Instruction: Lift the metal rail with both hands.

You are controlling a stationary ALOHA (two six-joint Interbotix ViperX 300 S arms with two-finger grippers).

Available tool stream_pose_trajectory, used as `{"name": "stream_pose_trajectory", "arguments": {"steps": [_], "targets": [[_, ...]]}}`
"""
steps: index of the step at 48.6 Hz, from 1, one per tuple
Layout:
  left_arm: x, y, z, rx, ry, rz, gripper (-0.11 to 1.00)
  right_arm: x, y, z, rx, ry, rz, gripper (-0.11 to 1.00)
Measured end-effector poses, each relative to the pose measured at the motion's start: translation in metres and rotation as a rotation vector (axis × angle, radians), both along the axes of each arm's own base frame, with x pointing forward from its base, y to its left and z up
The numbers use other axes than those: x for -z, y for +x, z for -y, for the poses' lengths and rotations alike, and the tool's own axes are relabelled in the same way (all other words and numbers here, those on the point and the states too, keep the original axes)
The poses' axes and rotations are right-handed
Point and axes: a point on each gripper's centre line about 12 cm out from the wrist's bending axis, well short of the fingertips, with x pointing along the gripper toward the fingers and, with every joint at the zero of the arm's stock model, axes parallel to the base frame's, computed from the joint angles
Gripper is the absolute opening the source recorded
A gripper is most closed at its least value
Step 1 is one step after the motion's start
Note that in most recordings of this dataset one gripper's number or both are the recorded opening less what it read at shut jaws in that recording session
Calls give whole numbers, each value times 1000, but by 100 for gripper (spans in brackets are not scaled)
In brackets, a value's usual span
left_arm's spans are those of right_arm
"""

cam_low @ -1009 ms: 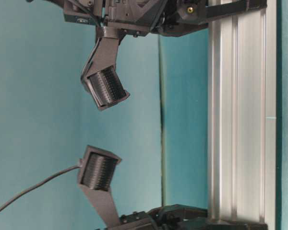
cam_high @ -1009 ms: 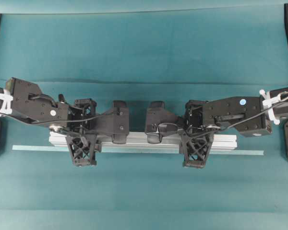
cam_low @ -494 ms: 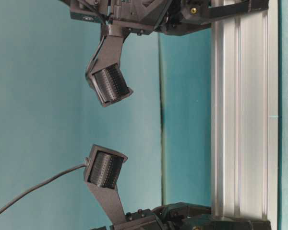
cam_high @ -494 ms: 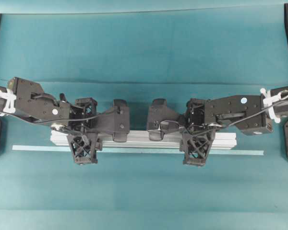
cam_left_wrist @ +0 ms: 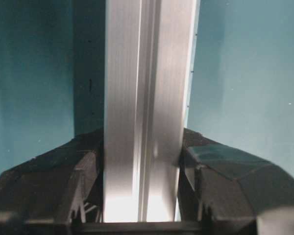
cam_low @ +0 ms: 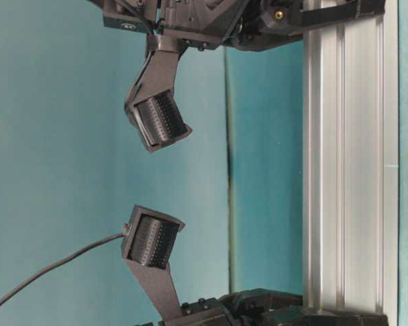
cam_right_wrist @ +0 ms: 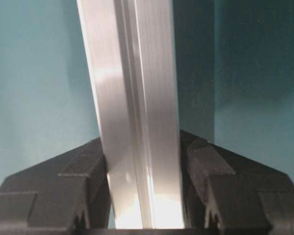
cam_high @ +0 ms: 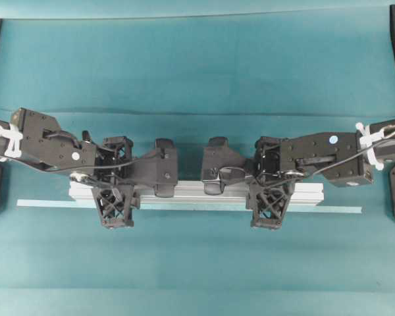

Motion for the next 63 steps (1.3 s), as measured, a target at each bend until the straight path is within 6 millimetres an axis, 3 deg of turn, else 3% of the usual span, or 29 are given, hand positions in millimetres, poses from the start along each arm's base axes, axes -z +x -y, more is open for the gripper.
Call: {"name": "stream_pose_trajectory", "arguments": {"steps": [33,35,41,45,55,63], "targets": [[2,-1,0,14,3,49,37,3,-3,1,4,-3,26,41],[2,-2,0,14,3,49,45,3,-3,1,4,-3,28,43],[6,-1,0,5,0,49,82,7,-5,3,12,-2,17,78],[6,0,-1,3,0,55,97,7,-4,6,17,-3,20,93],[3,0,0,16,4,64,97,-8,0,6,19,-4,83,95],[-23,-1,-1,16,6,132,97,-32,0,6,20,-7,150,95]]}}
